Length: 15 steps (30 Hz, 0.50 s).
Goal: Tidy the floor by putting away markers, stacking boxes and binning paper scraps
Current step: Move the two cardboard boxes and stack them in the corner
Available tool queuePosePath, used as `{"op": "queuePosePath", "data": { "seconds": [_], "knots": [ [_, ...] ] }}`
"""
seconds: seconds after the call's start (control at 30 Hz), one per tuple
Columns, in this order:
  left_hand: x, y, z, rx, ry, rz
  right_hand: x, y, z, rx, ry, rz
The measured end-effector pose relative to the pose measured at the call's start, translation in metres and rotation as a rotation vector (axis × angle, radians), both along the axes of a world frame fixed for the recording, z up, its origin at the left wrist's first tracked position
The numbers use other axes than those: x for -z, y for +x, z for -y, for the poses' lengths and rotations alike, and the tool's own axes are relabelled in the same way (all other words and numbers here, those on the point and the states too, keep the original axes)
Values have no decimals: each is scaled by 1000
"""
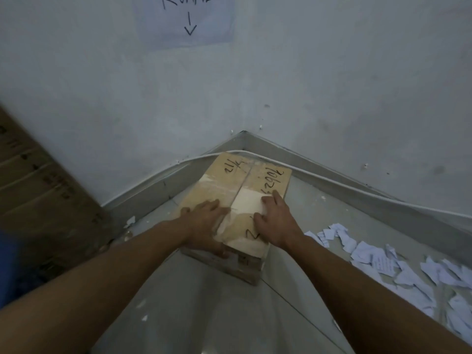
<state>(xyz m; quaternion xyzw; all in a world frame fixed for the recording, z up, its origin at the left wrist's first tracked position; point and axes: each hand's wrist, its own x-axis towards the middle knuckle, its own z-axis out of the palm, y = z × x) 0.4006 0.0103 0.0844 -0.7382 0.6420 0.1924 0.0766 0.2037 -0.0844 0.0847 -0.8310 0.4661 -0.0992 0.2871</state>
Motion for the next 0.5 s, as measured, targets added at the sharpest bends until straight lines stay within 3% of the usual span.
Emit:
{"op": "queuePosePath", "data": {
  "seconds": [0.13,0.27,0.4,0.5],
  "knots": [
    [-8,0,-10,181,-220,163,-7,6,1,-12,-4,12],
    [-14,8,-12,118,-250,199,-5,5,5,-56,-6,47],
    [-7,12,-13,-77,-282,138,2,11,3,-159,-29,34],
    [8,5,-11,-289,-214,-116,9,19,0,-121,11,55]
  ]
}}
